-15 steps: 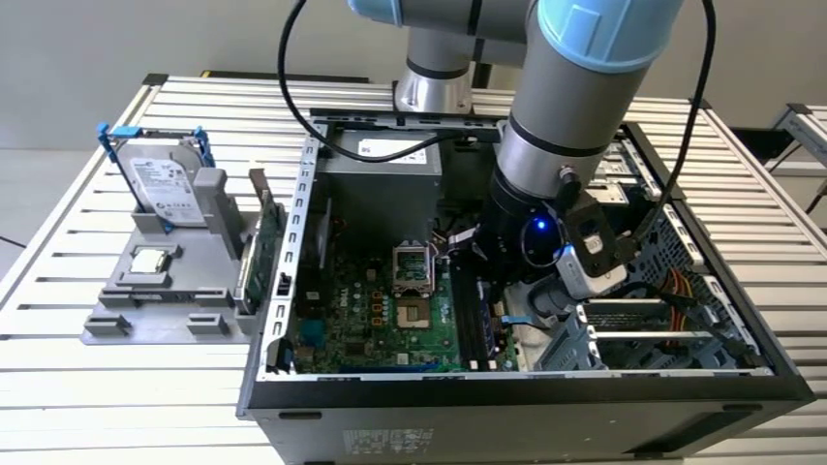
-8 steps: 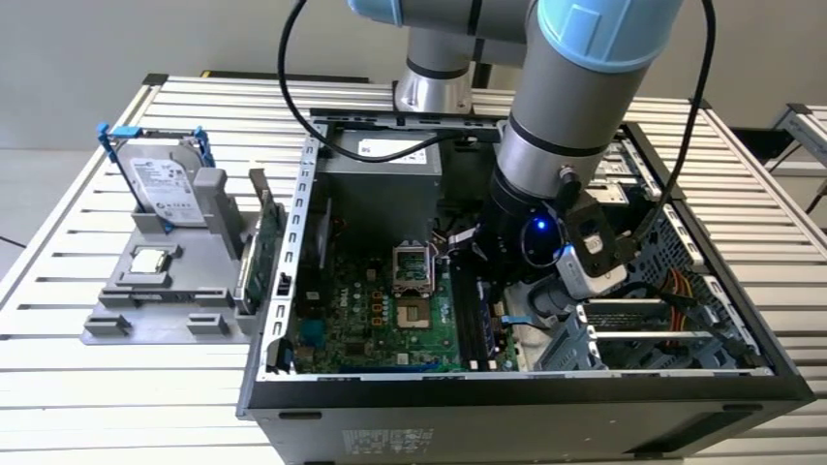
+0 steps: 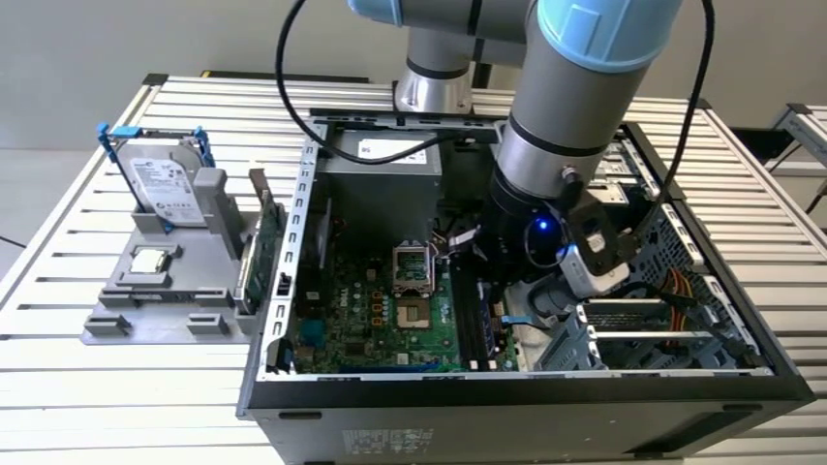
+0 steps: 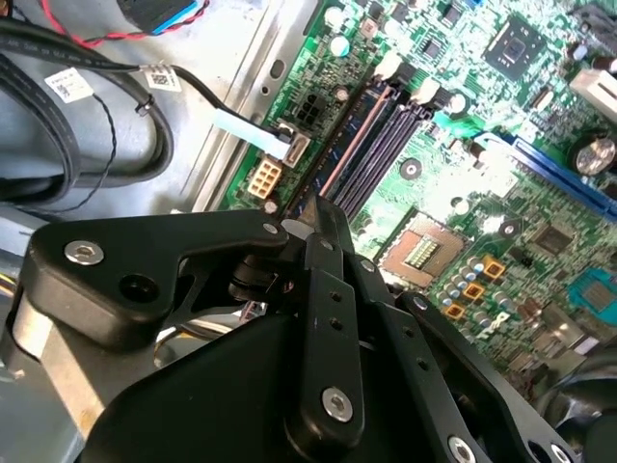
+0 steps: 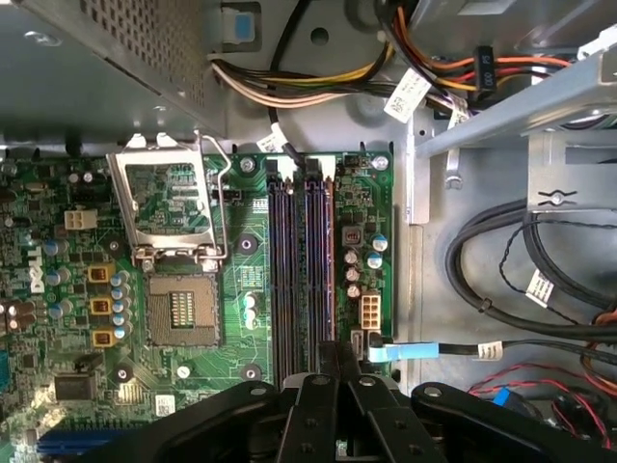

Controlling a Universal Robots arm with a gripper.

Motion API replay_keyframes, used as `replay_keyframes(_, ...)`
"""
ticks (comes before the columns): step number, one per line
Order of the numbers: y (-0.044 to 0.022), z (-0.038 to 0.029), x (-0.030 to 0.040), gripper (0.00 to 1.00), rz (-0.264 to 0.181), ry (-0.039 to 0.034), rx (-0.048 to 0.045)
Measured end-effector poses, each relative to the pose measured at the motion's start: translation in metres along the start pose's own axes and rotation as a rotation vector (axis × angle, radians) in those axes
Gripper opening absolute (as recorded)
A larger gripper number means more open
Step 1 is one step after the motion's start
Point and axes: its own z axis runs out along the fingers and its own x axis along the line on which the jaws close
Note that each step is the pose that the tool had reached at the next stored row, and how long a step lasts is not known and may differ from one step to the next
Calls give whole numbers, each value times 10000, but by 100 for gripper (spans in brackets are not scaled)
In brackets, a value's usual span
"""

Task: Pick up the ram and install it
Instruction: 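Insert the ram into the slot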

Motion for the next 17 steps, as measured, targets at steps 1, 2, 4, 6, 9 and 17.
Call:
replay_keyframes(1,0,0,0,0,-138,-5,1)
replay_keyframes(2,1,0,1,0,-278,-10,3)
replay_keyframes(4,3,0,1,0,-560,-19,6)
replay_keyframes(6,4,1,1,0,-834,-29,9)
replay_keyframes(9,6,1,1,0,-1276,-45,14)
replay_keyframes(17,7,4,1,0,-2447,-86,17)
